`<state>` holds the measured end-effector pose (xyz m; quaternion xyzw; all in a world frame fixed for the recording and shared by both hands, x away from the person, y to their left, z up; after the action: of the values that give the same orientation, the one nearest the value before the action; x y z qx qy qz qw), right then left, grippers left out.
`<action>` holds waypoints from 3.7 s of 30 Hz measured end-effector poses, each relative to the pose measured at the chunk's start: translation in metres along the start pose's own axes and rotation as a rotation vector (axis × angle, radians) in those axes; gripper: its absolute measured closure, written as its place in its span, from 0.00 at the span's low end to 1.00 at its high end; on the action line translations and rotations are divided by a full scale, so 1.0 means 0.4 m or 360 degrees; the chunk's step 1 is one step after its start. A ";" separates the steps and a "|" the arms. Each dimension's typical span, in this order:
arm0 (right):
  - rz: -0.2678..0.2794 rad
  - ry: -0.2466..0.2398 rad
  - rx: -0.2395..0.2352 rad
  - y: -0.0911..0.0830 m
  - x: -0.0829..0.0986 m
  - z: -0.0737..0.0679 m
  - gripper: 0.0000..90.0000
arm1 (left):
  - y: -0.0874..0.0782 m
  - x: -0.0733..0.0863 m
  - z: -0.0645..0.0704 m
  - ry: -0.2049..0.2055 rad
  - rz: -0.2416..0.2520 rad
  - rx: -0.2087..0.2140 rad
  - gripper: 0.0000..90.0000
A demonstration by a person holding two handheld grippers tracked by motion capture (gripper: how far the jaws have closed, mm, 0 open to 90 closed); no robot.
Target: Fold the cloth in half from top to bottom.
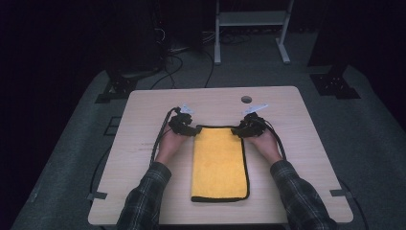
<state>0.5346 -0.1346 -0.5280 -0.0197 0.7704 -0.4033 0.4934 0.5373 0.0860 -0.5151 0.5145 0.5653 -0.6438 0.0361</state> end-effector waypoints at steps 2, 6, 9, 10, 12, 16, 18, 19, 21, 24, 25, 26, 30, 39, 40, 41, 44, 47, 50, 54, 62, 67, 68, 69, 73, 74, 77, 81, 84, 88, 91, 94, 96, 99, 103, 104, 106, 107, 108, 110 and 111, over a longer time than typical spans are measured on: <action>-0.0014 -0.0008 0.0009 0.007 0.003 0.000 0.35 | 0.007 0.006 -0.003 -0.0012 -0.0008 0.0008 0.40; -0.0046 -0.0033 0.0019 0.015 0.005 -0.005 0.37 | 0.019 0.016 0.002 0.0017 -0.0038 0.0027 0.46; -0.0039 -0.0025 0.0000 0.013 0.006 -0.005 0.42 | 0.020 0.016 0.007 0.0016 -0.0027 0.0059 0.52; -0.0044 -0.0040 -0.0011 0.012 0.007 -0.006 0.46 | 0.020 0.016 0.009 0.0009 -0.0022 0.0090 0.55; -0.0058 -0.0043 -0.0035 0.011 0.006 -0.017 0.55 | 0.018 0.018 0.013 0.0002 -0.0019 0.0134 0.64; -0.0058 -0.0070 -0.0073 0.012 0.005 -0.025 0.67 | 0.013 0.017 0.025 -0.0010 -0.0032 0.0179 0.77; -0.0067 -0.0064 -0.0114 0.012 0.006 -0.034 0.79 | 0.012 0.017 0.029 -0.0015 -0.0039 0.0193 0.85; -0.0063 -0.0062 -0.0130 0.013 0.006 -0.036 0.81 | 0.011 0.017 0.033 -0.0019 -0.0044 0.0196 0.87; -0.0055 -0.0028 -0.0151 0.012 0.008 -0.040 0.85 | 0.008 0.017 0.036 -0.0001 -0.0058 0.0186 0.91; -0.0060 -0.0018 -0.0155 0.012 0.007 -0.040 0.87 | 0.006 0.014 0.038 0.0038 -0.0056 0.0156 0.91; -0.0070 -0.0028 -0.0152 0.012 0.006 -0.038 0.87 | 0.005 0.013 0.037 0.0044 -0.0053 0.0147 0.91; -0.0066 -0.0033 -0.0143 0.012 0.004 -0.036 0.87 | 0.001 0.009 0.033 0.0045 -0.0040 0.0137 0.91; -0.0029 -0.0026 -0.0131 0.004 -0.013 -0.029 0.87 | -0.021 -0.020 0.016 0.0051 0.0009 0.0102 0.91; 0.0107 -0.0128 -0.0065 -0.065 -0.138 -0.030 0.87 | -0.111 -0.125 -0.033 0.0074 0.0197 -0.0009 0.91; 0.0123 -0.0139 -0.0066 -0.073 -0.150 -0.033 0.87 | -0.122 -0.132 -0.035 0.0088 0.0217 -0.0009 0.91; 0.0136 -0.0151 -0.0063 -0.082 -0.157 -0.035 0.87 | -0.131 -0.135 -0.034 0.0088 0.0231 -0.0004 0.91; 0.0167 -0.0150 -0.0099 -0.097 -0.156 -0.047 0.87 | -0.147 -0.131 -0.021 0.0091 0.0251 0.0029 0.91; 0.0176 -0.0172 -0.0122 -0.101 -0.132 -0.062 0.87 | -0.161 -0.115 -0.003 0.0097 0.0268 0.0080 0.91; 0.0197 -0.0169 -0.0162 -0.105 -0.111 -0.074 0.87 | -0.176 -0.098 0.014 0.0086 0.0285 0.0125 0.91; 0.0233 -0.0159 -0.0238 -0.112 -0.083 -0.099 0.87 | -0.198 -0.071 0.037 0.0073 0.0283 0.0176 0.91; 0.0230 -0.0169 -0.0326 -0.131 -0.032 -0.154 0.87 | -0.242 -0.011 0.087 -0.0009 0.0308 0.0288 0.91; 0.0211 -0.0202 -0.0346 -0.138 -0.003 -0.185 0.87 | -0.262 0.020 0.114 -0.0018 0.0314 0.0328 0.91; 0.0203 -0.0204 -0.0351 -0.139 0.002 -0.190 0.87 | -0.267 0.024 0.118 -0.0020 0.0319 0.0333 0.91; 0.0207 -0.0207 -0.0354 -0.142 0.006 -0.195 0.87 | -0.271 0.028 0.124 -0.0020 0.0320 0.0342 0.91; 0.0184 -0.0230 -0.0358 -0.154 0.027 -0.219 0.87 | -0.286 0.050 0.147 0.0001 0.0303 0.0366 0.91; 0.0180 -0.0241 -0.0359 -0.155 0.031 -0.224 0.87 | -0.294 0.059 0.156 0.0016 0.0292 0.0367 0.91; 0.0163 -0.0267 -0.0369 -0.165 0.049 -0.250 0.87 | -0.309 0.079 0.172 0.0026 0.0276 0.0379 0.91; 0.0138 -0.0290 -0.0385 -0.170 0.067 -0.278 0.86 | -0.317 0.110 0.190 0.0009 0.0239 0.0408 0.91; 0.0111 -0.0316 -0.0395 -0.170 0.086 -0.292 0.85 | -0.318 0.136 0.207 0.0021 0.0204 0.0430 0.91; 0.0067 -0.0306 -0.0411 -0.166 0.116 -0.304 0.84 | -0.313 0.167 0.228 0.0032 0.0149 0.0459 0.91; 0.0014 -0.0304 -0.0418 -0.158 0.140 -0.311 0.82 | -0.306 0.185 0.239 0.0044 0.0106 0.0467 0.91; -0.0033 -0.0301 -0.0421 -0.153 0.160 -0.318 0.80 | -0.302 0.201 0.252 0.0057 0.0067 0.0473 0.91; -0.0057 -0.0297 -0.0428 -0.154 0.174 -0.324 0.77 | -0.301 0.212 0.261 0.0082 0.0042 0.0467 0.90; -0.0056 -0.0293 -0.0436 -0.159 0.183 -0.331 0.70 | -0.305 0.221 0.269 0.0098 0.0034 0.0465 0.87; -0.0020 -0.0286 -0.0452 -0.190 0.174 -0.346 0.63 | -0.337 0.207 0.264 0.0072 0.0104 0.0473 0.78; -0.0002 -0.0287 -0.0451 -0.199 0.171 -0.348 0.63 | -0.352 0.199 0.259 0.0070 0.0142 0.0473 0.78; 0.0059 -0.0275 -0.0473 -0.228 0.160 -0.354 0.64 | -0.384 0.179 0.251 0.0047 0.0219 0.0484 0.78; 0.0111 -0.0277 -0.0470 -0.254 0.152 -0.355 0.65 | -0.393 0.171 0.248 0.0045 0.0246 0.0476 0.78; 0.0135 -0.0276 -0.0465 -0.268 0.148 -0.355 0.68 | -0.400 0.165 0.243 0.0047 0.0263 0.0470 0.78; 0.0173 -0.0280 -0.0445 -0.285 0.141 -0.348 0.73 | -0.402 0.156 0.236 0.0050 0.0281 0.0458 0.81; 0.0184 -0.0281 -0.0431 -0.289 0.138 -0.343 0.75 | -0.400 0.152 0.233 0.0045 0.0282 0.0447 0.82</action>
<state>0.3572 -0.1534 -0.4693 -0.0771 0.7711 -0.2635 0.5744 0.3503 0.1045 -0.4633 0.5712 0.4227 -0.7035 0.0125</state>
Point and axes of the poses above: each handheld gripper's, and its own axes: y roughly forward along the jaws, x roughly out of its underside, z roughly to its right, the point moved 8 cm from there along y, roughly forward along the jaws, and after that the axes turned 11 degrees about -x, right-handed, at the moved point
